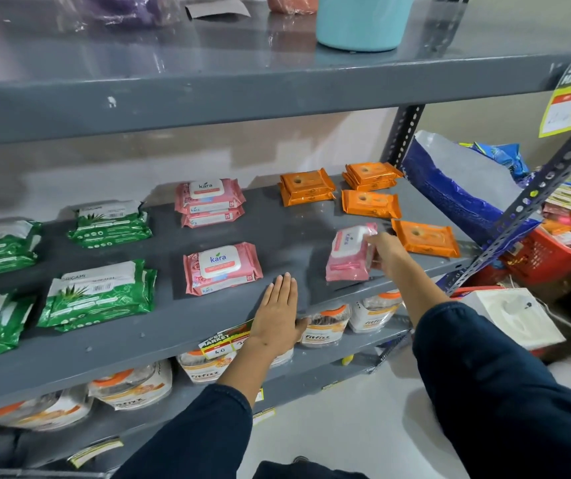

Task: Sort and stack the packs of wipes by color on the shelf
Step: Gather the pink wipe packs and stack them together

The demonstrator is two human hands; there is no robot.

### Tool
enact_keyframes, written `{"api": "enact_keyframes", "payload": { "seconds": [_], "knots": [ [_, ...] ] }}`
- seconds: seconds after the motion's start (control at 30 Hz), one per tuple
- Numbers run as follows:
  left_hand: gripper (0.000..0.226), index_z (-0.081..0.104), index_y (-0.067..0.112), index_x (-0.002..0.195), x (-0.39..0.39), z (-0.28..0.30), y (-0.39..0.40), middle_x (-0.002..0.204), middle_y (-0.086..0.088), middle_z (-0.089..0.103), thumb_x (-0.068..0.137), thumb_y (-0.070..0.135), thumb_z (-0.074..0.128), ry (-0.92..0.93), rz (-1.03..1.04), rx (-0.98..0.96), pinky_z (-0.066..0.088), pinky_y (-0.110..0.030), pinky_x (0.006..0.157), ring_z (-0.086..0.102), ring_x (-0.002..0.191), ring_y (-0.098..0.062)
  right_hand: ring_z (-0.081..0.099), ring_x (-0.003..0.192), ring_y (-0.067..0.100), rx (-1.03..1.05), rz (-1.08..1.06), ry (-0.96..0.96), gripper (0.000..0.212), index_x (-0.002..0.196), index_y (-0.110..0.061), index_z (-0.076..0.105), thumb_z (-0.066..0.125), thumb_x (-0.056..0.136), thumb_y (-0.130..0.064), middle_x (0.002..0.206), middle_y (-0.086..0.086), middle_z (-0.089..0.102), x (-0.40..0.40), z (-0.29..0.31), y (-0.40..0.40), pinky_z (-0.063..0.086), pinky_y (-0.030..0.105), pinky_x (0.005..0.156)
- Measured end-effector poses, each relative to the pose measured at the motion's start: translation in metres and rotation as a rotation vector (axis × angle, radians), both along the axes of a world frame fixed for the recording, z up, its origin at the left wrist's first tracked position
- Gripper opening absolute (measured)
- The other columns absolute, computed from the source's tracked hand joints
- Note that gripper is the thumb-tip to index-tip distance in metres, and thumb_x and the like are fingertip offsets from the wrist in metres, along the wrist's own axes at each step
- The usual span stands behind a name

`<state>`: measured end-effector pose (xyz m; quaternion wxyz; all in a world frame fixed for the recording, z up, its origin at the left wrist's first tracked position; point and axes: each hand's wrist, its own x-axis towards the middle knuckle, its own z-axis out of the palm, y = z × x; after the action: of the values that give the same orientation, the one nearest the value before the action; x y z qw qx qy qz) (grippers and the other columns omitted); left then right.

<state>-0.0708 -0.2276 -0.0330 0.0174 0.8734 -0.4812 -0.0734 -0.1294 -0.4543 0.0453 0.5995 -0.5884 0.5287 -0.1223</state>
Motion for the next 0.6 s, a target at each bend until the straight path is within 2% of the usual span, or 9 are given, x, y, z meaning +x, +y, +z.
{"api": "enact_keyframes", "payload": {
  "seconds": [0.1, 0.17, 0.23, 0.27, 0.3, 0.37, 0.43, 0.5, 0.6],
  "knots": [
    [0.077, -0.010, 0.006, 0.147, 0.000, -0.001, -0.001, 0.158, -0.012, -0.011, 0.096, 0.050, 0.029, 0.009, 0.010, -0.004, 0.002, -0.038, 0.122, -0.009, 0.146, -0.026, 0.060, 0.101, 0.031, -0.386, -0.017, 0.226, 0.040, 0.122, -0.003, 0.053, 0.057, 0.083, -0.012, 0.118, 0.017, 0.062, -0.017, -0.009, -0.001, 0.051, 0.039, 0.083],
    [0.077, -0.010, 0.006, 0.146, 0.000, -0.002, -0.001, 0.158, -0.013, -0.011, 0.096, 0.050, 0.028, 0.000, 0.010, -0.002, 0.002, -0.038, 0.122, -0.010, 0.146, -0.026, 0.057, 0.110, 0.033, -0.565, -0.021, 0.256, 0.041, 0.122, -0.006, 0.052, 0.058, 0.081, -0.009, 0.122, 0.014, 0.059, -0.024, -0.008, 0.001, 0.051, 0.043, 0.091],
    [0.077, -0.010, 0.006, 0.146, -0.001, -0.002, -0.001, 0.158, -0.013, -0.010, 0.096, 0.050, 0.027, -0.008, 0.009, -0.004, 0.002, -0.038, 0.122, -0.009, 0.146, -0.027, 0.058, 0.107, 0.034, -0.670, -0.045, 0.281, 0.034, 0.117, -0.003, 0.054, 0.057, 0.084, -0.012, 0.119, 0.016, 0.060, -0.023, -0.003, 0.004, 0.052, 0.046, 0.089],
    [0.077, -0.010, 0.006, 0.146, -0.002, -0.002, -0.001, 0.158, -0.013, -0.010, 0.096, 0.050, 0.027, -0.016, 0.005, -0.003, 0.002, -0.038, 0.122, -0.009, 0.146, -0.027, 0.059, 0.107, 0.035, -0.692, -0.043, 0.311, 0.035, 0.117, -0.002, 0.054, 0.057, 0.087, -0.019, 0.119, 0.018, 0.061, -0.019, -0.001, 0.006, 0.052, 0.047, 0.089],
    [0.076, -0.010, 0.006, 0.146, -0.002, -0.002, 0.000, 0.158, -0.013, -0.009, 0.096, 0.050, 0.026, -0.021, 0.001, -0.005, 0.002, -0.038, 0.122, -0.008, 0.146, -0.028, 0.058, 0.111, 0.037, -0.691, -0.018, 0.348, 0.044, 0.121, 0.000, 0.051, 0.056, 0.089, -0.031, 0.122, 0.020, 0.059, -0.013, 0.000, 0.012, 0.050, 0.047, 0.092],
    [0.076, -0.008, 0.005, 0.147, -0.002, -0.001, 0.000, 0.158, -0.014, -0.007, 0.096, 0.050, 0.026, -0.011, 0.004, -0.022, 0.001, -0.037, 0.121, -0.007, 0.147, -0.028, 0.050, 0.122, 0.037, -0.656, 0.076, 0.448, 0.075, 0.133, 0.001, 0.041, 0.056, 0.085, -0.055, 0.133, 0.022, 0.050, 0.003, 0.003, 0.028, 0.045, 0.046, 0.100],
    [0.077, -0.007, 0.004, 0.147, -0.002, 0.002, 0.001, 0.158, -0.015, -0.007, 0.096, 0.047, 0.032, 0.016, 0.011, -0.027, 0.001, -0.036, 0.120, -0.006, 0.147, -0.028, 0.048, 0.125, 0.036, -0.690, 0.179, 0.576, 0.097, 0.136, 0.002, 0.038, 0.057, 0.074, -0.071, 0.135, 0.023, 0.046, 0.018, 0.002, 0.046, 0.043, 0.041, 0.101],
    [0.077, -0.006, 0.002, 0.146, -0.002, 0.006, 0.000, 0.158, -0.016, -0.006, 0.096, 0.045, 0.034, 0.005, 0.000, -0.002, 0.001, -0.036, 0.119, -0.005, 0.147, -0.030, 0.049, 0.124, 0.034, -0.744, 0.230, 0.697, 0.104, 0.135, 0.002, 0.039, 0.057, 0.069, -0.075, 0.133, 0.022, 0.047, 0.026, 0.000, 0.054, 0.044, 0.038, 0.099],
    [0.077, -0.002, 0.001, 0.147, -0.004, 0.015, -0.003, 0.158, -0.017, -0.001, 0.096, 0.045, 0.034, 0.009, 0.012, 0.021, 0.003, -0.037, 0.119, 0.000, 0.147, -0.030, 0.049, 0.123, 0.034, -0.754, 0.259, 0.784, 0.087, 0.135, 0.000, 0.041, 0.060, 0.076, -0.062, 0.132, 0.022, 0.048, 0.028, -0.002, 0.051, 0.044, 0.035, 0.097]
  ]
}}
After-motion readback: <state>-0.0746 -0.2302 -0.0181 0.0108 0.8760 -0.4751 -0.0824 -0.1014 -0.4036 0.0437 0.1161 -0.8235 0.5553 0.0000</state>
